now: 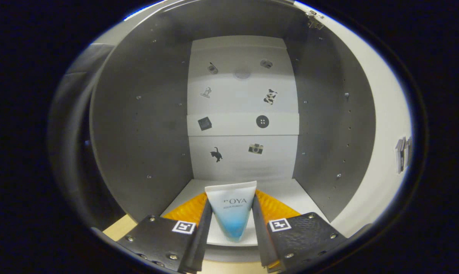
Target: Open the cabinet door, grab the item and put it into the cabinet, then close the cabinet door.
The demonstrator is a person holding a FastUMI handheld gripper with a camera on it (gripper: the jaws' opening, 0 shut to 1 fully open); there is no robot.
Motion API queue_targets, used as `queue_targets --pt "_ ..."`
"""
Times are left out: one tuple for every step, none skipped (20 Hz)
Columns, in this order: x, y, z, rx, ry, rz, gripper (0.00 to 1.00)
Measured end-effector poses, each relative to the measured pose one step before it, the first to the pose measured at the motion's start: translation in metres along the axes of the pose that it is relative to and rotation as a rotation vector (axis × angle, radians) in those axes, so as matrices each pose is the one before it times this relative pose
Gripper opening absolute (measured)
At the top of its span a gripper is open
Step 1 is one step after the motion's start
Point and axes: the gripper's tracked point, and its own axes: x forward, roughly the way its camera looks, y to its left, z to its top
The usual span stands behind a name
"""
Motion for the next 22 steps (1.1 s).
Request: queue_targets --pt "0.00507 -0.00176 -0.00172 -0.00366 0.00275 -0.00839 0.56" --pt "0.00269 -0.00229 -0.00027 -0.0132 -0.00495 -0.01115 0.56" --pt "0.00318 -0.00327 -0.00111 -0.012 -0.00131 -0.01187 0.56" --pt "0.00156 -0.00262 0.00029 -0.01085 -0.00428 -0.01262 0.56" --pt "0.00322 -0.00131 -0.00257 -0.00821 0.00283 -0.0065 0.56" --pt "-0.00034 -0.00016 0.00061 0.00218 -0.00319 -0.00066 0.56" --pt "0.00277 0.00123 0.00099 0.0066 -0.00854 -0.00138 0.56" --pt "-0.0013 -0.00047 -0.00102 0.00708 0.00238 -0.00576 0.56" --pt "0.00079 0.00043 0.00061 0.00774 0.00147 -0.00381 0.56" --pt "0.00054 -0.00061 -0.00067 0.00631 0.00239 -0.00567 0.56" --pt "0.00018 0.00074 -0.00021 0.01146 0.00312 -0.00158 0.56" --pt "-0.00124 0.00103 -0.00023 0.01423 0.00664 0.00312 0.56" --pt "0.0011 0.00103 -0.00094 0.01347 0.00501 0.00083 0.56" --pt "-0.00006 0.003 -0.00061 0.01162 0.00643 0.00955 0.58" --pt "0.00085 0.00228 -0.00063 0.00738 0.00363 0.0051 0.61" --pt "-0.00099 0.00068 0.00076 -0.00052 -0.00433 -0.00226 0.65" --pt "0.00091 -0.00362 0.00279 -0.00795 -0.01276 -0.01493 0.7" --pt "-0.00043 -0.00268 0.00324 -0.0076 -0.01273 -0.01021 0.76" --pt "0.00109 0.0009 0.0006 0.00173 -0.00573 0.00213 0.78" --pt "-0.00188 0.00139 0.00126 0.0073 -0.00373 0.00587 0.82" --pt "-0.00348 0.0004 0.00171 0.00446 -0.00569 -0.00332 0.87" --pt "-0.00281 -0.00064 0.00313 0.00099 -0.00991 -0.00591 0.92"
